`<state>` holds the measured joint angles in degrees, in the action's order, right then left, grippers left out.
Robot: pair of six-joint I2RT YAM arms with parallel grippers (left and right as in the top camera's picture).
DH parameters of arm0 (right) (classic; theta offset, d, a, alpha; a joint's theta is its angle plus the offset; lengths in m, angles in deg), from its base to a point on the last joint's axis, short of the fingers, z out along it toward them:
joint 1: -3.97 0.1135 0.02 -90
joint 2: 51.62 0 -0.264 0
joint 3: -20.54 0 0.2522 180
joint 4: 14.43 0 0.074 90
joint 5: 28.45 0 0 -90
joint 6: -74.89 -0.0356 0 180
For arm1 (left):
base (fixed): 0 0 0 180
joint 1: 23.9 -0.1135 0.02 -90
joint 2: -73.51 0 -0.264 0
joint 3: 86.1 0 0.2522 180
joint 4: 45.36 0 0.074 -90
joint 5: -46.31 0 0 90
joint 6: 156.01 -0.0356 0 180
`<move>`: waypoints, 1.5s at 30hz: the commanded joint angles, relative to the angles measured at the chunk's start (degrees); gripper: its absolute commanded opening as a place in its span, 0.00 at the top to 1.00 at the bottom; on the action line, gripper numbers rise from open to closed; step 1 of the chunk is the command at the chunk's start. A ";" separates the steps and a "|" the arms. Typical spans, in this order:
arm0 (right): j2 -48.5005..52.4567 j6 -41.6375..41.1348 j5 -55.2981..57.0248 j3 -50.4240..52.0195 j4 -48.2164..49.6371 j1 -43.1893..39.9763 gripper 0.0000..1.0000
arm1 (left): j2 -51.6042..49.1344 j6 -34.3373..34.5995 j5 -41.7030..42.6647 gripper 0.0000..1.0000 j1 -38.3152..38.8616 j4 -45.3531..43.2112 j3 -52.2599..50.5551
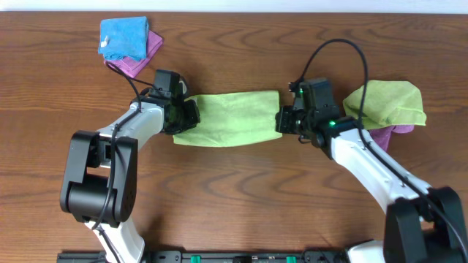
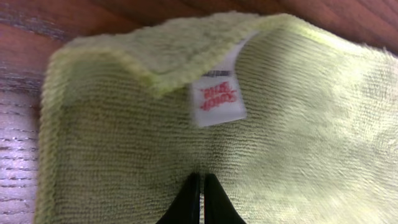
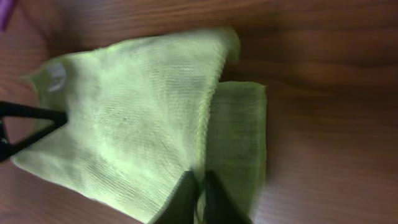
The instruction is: Fold the cloth
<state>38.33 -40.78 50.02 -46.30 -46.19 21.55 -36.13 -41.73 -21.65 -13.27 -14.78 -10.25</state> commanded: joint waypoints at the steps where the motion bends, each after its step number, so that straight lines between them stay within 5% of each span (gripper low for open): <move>1: -1.22 1.53 4.24 -0.52 -2.23 -1.11 0.88 | -1.64 0.63 -1.09 0.94 0.22 0.44 0.66; 8: -1.03 1.51 5.35 -0.48 -6.91 -1.11 0.70 | -1.62 0.63 -1.09 0.94 0.22 0.44 0.66; 13: 3.08 -0.94 5.01 -0.46 -7.06 -1.11 0.67 | -1.64 0.63 -1.09 0.94 0.22 0.44 0.66; 33: 13.20 -5.25 0.50 -0.46 2.21 -1.11 0.64 | -1.64 1.60 -1.05 0.94 0.22 0.90 0.66; 45: 16.92 -6.91 -5.05 -0.46 7.80 -0.79 0.70 | -1.62 2.80 -1.05 0.94 0.22 0.85 0.66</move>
<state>53.39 -46.79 46.04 -46.69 -38.19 20.85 -36.22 -39.75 -21.62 -13.27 -14.60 -10.19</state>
